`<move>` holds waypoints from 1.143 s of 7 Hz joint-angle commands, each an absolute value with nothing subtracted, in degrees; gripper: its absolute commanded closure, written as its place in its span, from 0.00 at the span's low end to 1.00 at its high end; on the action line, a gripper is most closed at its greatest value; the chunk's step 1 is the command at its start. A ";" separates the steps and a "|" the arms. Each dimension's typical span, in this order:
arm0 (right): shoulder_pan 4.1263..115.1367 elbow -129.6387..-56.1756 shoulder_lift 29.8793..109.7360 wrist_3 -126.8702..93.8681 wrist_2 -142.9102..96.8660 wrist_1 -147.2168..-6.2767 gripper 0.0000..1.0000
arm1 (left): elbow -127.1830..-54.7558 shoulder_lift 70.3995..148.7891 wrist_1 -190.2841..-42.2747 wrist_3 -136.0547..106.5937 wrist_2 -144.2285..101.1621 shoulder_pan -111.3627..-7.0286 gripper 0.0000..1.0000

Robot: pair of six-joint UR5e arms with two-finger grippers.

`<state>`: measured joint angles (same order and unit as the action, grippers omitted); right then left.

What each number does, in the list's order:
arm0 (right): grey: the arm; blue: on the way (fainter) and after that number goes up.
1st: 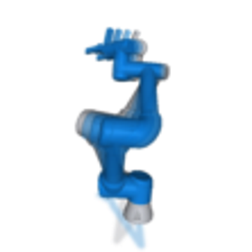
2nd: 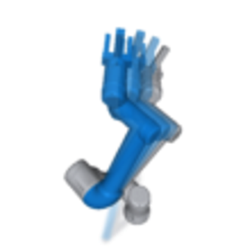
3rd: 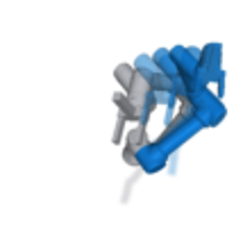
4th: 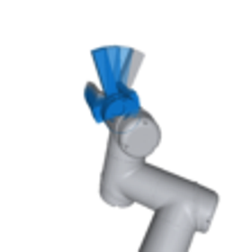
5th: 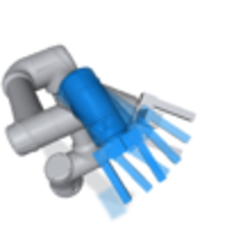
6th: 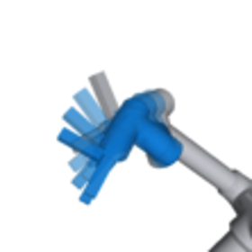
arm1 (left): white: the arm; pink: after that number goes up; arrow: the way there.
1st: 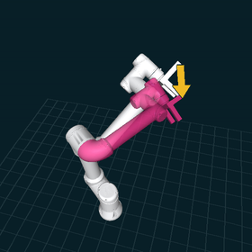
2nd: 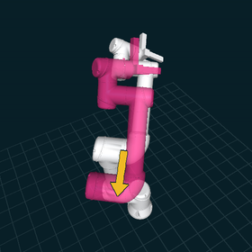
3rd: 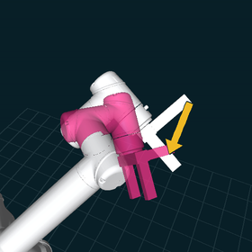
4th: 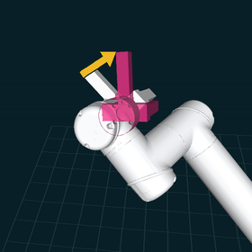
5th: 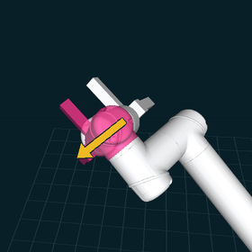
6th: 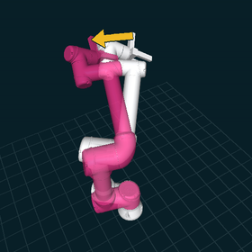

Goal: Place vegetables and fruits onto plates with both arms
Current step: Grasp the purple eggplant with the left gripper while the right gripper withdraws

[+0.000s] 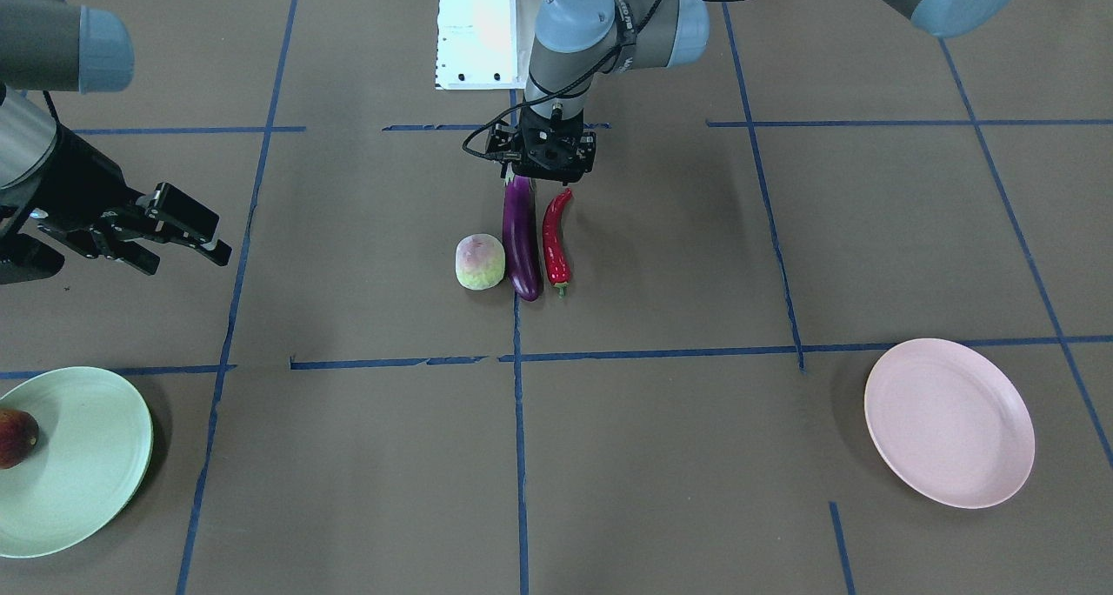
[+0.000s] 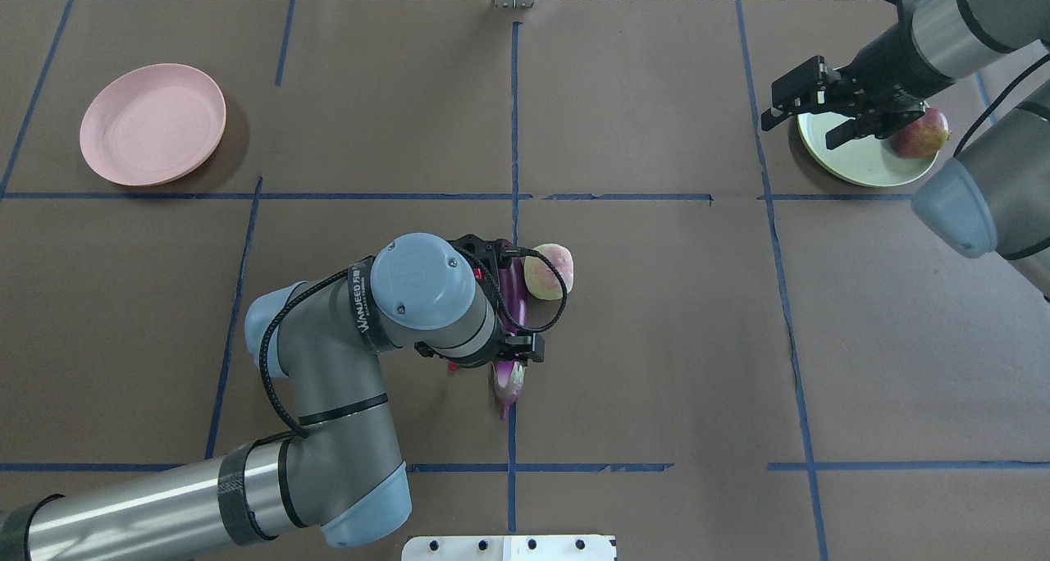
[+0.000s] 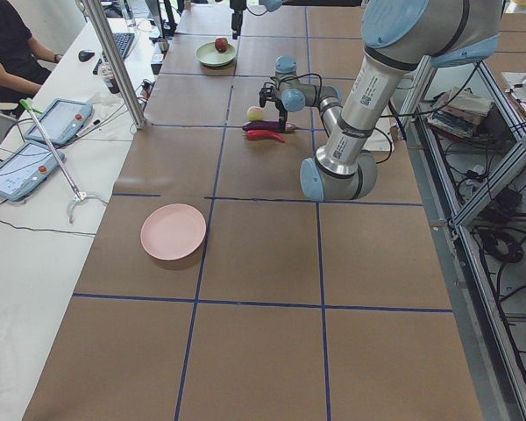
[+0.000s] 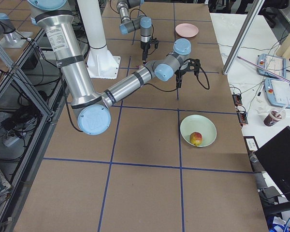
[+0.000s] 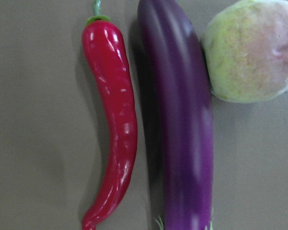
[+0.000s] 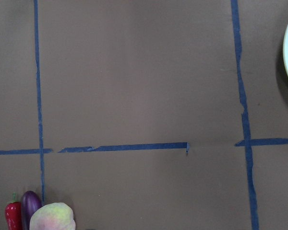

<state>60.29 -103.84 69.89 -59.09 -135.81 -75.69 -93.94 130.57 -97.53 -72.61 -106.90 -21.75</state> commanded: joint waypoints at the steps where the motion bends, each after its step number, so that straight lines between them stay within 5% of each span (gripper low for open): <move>1: 56.79 -103.97 68.30 -61.96 -133.87 -75.50 0.00 | -90.37 133.31 -97.65 -73.91 -106.87 -21.18 0.06; 4: 51.69 -103.54 65.84 -67.31 -130.96 -75.50 0.00 | -89.12 133.59 -97.73 -74.09 -105.22 -20.05 0.21; 6: 49.06 -103.27 64.78 -69.69 -127.90 -75.59 0.00 | -89.03 133.68 -97.82 -75.58 -104.94 -19.95 0.63; 7: 48.26 -103.18 64.69 -70.92 -127.27 -75.50 0.00 | -89.73 133.68 -97.74 -75.59 -104.94 -19.95 0.91; 8: 48.08 -103.10 64.69 -70.93 -127.27 -75.50 0.00 | -92.61 133.07 -97.39 -75.85 -104.85 -20.56 0.99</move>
